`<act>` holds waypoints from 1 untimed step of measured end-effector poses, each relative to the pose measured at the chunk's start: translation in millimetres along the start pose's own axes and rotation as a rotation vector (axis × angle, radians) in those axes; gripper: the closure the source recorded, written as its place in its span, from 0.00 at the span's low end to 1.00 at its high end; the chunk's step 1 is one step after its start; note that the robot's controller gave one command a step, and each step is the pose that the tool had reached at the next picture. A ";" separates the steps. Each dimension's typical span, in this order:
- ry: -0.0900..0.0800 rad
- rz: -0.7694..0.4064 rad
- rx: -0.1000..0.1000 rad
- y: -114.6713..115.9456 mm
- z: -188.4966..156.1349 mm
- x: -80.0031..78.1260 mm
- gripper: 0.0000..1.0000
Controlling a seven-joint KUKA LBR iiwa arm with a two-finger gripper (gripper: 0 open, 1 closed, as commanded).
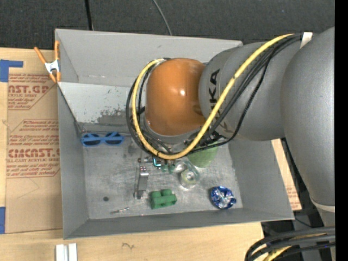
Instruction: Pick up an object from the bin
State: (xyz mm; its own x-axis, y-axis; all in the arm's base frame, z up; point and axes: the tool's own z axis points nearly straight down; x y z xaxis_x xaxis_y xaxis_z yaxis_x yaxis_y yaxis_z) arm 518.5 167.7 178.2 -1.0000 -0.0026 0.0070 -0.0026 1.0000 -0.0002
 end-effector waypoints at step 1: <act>-0.021 -0.105 -0.005 -90.8 106.0 27.0 0.00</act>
Offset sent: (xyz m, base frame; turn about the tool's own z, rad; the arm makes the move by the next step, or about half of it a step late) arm -0.0317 -0.0908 -0.1082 -0.1115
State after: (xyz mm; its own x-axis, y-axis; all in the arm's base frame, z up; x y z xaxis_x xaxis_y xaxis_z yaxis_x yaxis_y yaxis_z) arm 491.0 76.8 72.4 -0.9941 -0.1075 -0.0143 -0.1076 0.9942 0.0041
